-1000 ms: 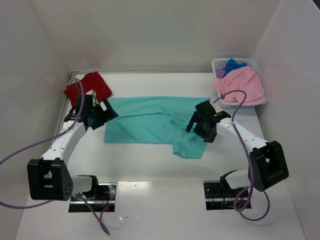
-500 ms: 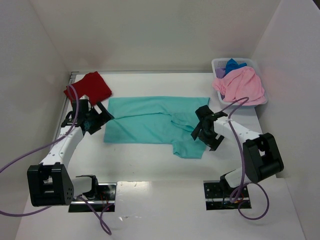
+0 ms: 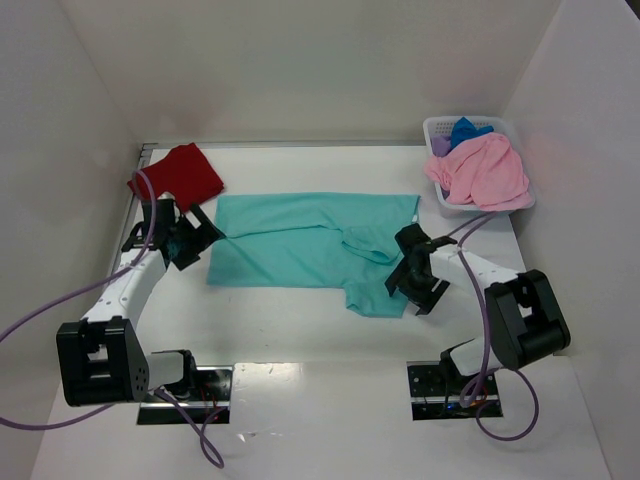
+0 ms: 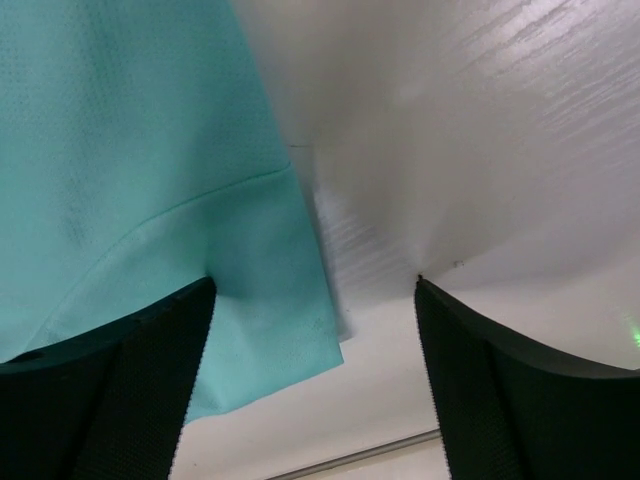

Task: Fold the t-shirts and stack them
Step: Grap the side of the flattened tshirt closest away from the robot with both arms

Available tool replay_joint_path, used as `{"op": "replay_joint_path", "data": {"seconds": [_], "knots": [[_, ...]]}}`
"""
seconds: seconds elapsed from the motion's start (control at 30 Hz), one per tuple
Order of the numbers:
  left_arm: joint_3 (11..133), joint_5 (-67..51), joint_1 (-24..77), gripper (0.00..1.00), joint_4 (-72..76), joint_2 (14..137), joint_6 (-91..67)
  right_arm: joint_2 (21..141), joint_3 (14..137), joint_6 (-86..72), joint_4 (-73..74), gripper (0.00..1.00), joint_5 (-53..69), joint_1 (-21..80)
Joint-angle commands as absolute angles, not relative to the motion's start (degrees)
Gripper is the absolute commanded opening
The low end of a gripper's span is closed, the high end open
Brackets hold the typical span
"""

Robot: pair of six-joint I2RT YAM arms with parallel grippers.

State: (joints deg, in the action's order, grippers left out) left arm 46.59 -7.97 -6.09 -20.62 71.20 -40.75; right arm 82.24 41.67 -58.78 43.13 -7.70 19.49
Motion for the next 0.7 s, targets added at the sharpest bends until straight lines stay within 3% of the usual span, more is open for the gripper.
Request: {"op": "replay_joint_path", "data": {"seconds": [0.0,0.4,0.67], "knots": [[47.4,-7.3,-6.9,1.00,-22.5,70.6,-43.9,79.1,39.2,-59.9,39.5,0.82,-7.0,19.2],[39.6,-8.3,-6.9,1.00,-23.8,61.7,-52.9,76.3,38.1,-59.9,36.5,0.39,-6.5,19.2],[36.2,-4.0,-6.9,0.96,-25.0,62.3,-56.2,74.6,37.5,-60.6,36.5,0.28,-6.5,19.2]]}}
